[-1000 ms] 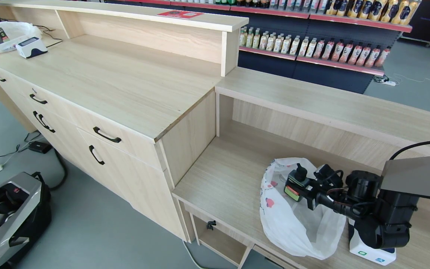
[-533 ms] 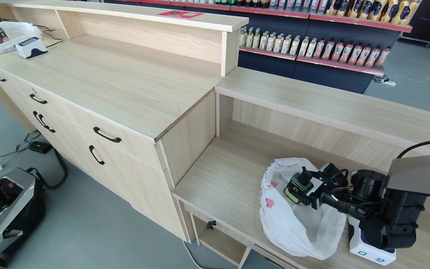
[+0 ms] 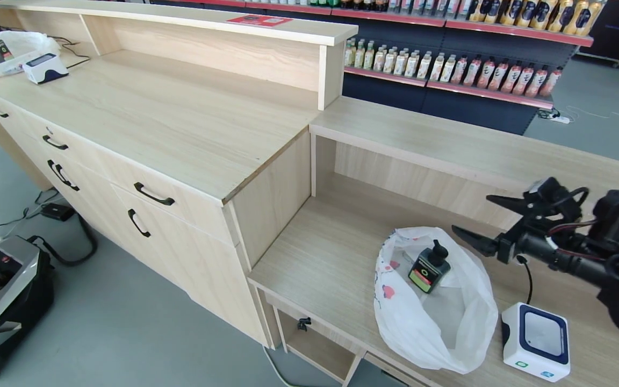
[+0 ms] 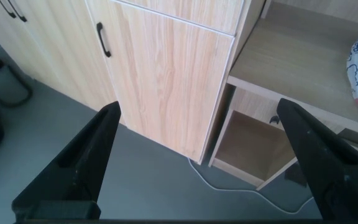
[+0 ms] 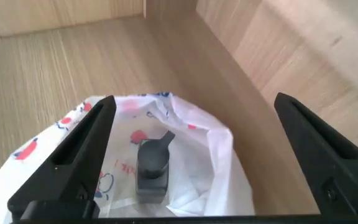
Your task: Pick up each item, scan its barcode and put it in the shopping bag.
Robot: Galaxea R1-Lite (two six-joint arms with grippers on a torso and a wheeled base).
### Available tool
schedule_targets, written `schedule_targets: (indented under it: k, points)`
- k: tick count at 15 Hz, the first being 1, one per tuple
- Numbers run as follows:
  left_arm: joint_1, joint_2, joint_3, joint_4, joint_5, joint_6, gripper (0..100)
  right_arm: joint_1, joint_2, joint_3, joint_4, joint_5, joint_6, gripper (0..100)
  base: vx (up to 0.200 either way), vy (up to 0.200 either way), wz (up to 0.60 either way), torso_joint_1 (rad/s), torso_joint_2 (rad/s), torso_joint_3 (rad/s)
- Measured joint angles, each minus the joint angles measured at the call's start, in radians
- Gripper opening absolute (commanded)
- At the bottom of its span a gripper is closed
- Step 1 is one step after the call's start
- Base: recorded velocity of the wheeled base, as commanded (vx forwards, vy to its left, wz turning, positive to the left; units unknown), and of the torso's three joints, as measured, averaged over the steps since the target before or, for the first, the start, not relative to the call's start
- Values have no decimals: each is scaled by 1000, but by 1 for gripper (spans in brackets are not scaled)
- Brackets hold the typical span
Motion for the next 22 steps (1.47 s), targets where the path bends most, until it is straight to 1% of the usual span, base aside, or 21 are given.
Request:
schedule_targets:
  k: [2,4,6,7,8,10,11,12,13,14,16,17,18,21,22]
  points:
    - [-1,0,0,0,0,0,100,-22,-228,50,69,-2,-22,100,0,0,-600,-5,-5,12]
    - [0,0,0,0,0,0,100,-34,-406,69,123,-13,-45,100,0,0,-600,7,5,5]
    - [-1,0,0,0,0,0,100,-33,-532,73,192,-79,-52,100,0,0,-600,-5,2,7]
    - [-1,0,0,0,0,0,100,-31,-586,76,280,-134,-52,100,0,0,-600,2,2,7]
    - [-1,0,0,0,0,0,100,-30,-633,78,385,-217,-49,100,0,0,-600,2,2,7]
    - [0,0,0,0,0,0,100,-29,-694,86,539,-381,1,100,0,0,-600,5,5,0]
    - [0,0,0,0,0,0,100,-28,-714,93,562,-414,29,100,0,0,-600,2,2,2]
    - [0,0,0,0,0,0,100,-33,-721,111,601,-469,62,100,0,0,-600,2,7,2]
    - [-2,0,0,0,0,0,100,-42,-715,127,638,-503,80,100,0,0,-600,2,2,2]
    - [0,0,0,0,0,0,100,-54,-700,136,654,-518,86,100,0,0,0,0,0,0]
    - [-1,0,0,0,0,0,100,-74,-651,143,628,-526,89,100,0,0,0,0,0,0]
    - [0,0,0,-1,0,0,100,-81,-621,144,579,-522,94,100,0,0,0,0,0,0]
    - [0,0,0,0,0,0,100,-88,-596,143,541,-495,107,100,0,0,0,0,0,0]
    - [-1,0,0,0,0,0,100,-110,-581,136,465,-336,140,100,0,0,0,0,0,0]
    - [0,0,0,0,0,0,100,-113,-592,134,456,-322,151,100,0,0,0,0,0,0]
